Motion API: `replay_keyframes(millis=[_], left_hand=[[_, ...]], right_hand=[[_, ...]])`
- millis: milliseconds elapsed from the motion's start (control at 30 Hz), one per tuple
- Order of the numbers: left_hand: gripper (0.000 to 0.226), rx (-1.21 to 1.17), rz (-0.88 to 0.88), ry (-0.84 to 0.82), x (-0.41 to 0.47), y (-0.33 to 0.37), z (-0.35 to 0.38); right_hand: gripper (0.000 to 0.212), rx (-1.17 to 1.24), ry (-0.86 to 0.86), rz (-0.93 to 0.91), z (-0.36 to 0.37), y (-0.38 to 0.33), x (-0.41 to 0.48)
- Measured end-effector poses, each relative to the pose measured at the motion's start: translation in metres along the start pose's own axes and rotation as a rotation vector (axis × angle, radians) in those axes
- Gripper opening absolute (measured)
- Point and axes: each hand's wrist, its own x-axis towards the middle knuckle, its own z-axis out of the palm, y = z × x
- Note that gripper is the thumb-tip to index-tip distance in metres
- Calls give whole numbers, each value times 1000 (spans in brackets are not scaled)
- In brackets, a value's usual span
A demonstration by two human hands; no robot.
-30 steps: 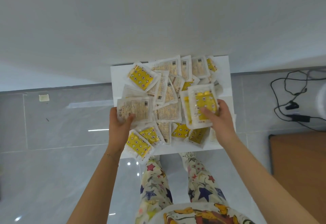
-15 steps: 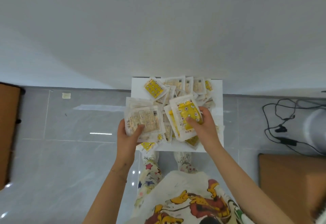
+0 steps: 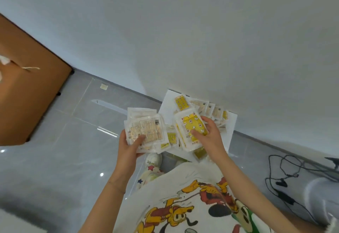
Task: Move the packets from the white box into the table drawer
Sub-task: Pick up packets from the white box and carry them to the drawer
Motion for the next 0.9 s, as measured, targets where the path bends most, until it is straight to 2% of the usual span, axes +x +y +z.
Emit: replay_keyframes(millis=[300,600,900], left_hand=[[38,-242,103,236,-54,12,-101],[43,-421,177,469,-88,21,-276],[35,-581,221,623,-114,19,-431]], right_hand=[[48,-144,-242,-95,103,-59,-30],[39,-287,-429,-187,281,-89,-83],[42,-348,-579,-267,457,-100,-130]])
